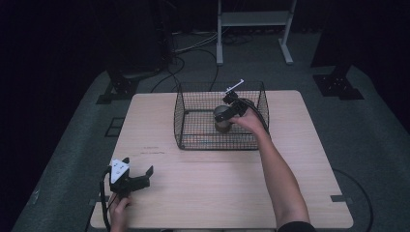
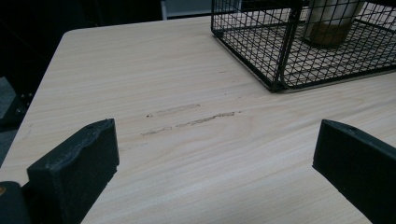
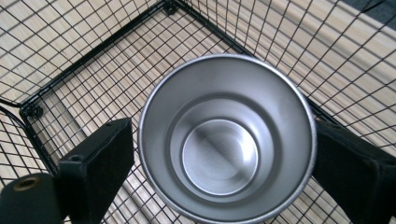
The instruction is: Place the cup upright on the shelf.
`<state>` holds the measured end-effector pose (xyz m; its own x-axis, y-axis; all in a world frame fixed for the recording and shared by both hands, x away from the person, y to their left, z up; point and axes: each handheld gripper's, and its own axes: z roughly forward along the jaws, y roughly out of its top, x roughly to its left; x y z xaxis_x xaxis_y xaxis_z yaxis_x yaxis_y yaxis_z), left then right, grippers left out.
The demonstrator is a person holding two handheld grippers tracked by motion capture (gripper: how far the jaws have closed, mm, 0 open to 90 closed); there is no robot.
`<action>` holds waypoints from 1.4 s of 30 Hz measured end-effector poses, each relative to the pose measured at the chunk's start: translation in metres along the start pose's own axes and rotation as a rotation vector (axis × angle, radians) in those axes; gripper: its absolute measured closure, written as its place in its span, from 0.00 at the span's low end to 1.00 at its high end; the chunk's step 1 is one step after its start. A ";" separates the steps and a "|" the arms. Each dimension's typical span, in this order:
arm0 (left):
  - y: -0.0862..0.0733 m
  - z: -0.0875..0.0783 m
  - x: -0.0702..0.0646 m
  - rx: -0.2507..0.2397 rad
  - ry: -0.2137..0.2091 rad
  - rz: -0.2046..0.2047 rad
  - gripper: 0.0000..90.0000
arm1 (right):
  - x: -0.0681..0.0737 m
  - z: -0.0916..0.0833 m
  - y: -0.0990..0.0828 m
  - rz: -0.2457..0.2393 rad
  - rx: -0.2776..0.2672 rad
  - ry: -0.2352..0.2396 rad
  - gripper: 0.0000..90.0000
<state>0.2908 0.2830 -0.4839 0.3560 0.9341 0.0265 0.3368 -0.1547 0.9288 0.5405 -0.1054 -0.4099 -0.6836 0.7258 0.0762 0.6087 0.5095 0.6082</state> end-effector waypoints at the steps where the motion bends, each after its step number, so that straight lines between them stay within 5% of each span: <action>1: 0.000 0.000 0.000 0.000 0.000 0.000 0.00 | 0.000 -0.001 0.000 -0.001 -0.004 0.000 0.10; 20: 0.000 0.000 0.000 0.004 0.003 -0.003 0.00 | 0.004 -0.042 0.000 0.050 -0.126 0.017 0.03; 26: 0.000 0.001 0.000 0.004 0.002 0.003 0.00 | 0.007 -0.061 -0.009 0.053 -0.188 0.048 0.03; 42: 0.000 0.000 -0.001 0.004 0.003 0.006 0.00 | 0.013 -0.101 -0.042 0.045 -0.240 0.115 0.04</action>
<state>0.2907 0.2821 -0.4843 0.3552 0.9342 0.0330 0.3383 -0.1614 0.9271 0.4656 -0.1641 -0.3548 -0.7081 0.6806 0.1883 0.5357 0.3440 0.7711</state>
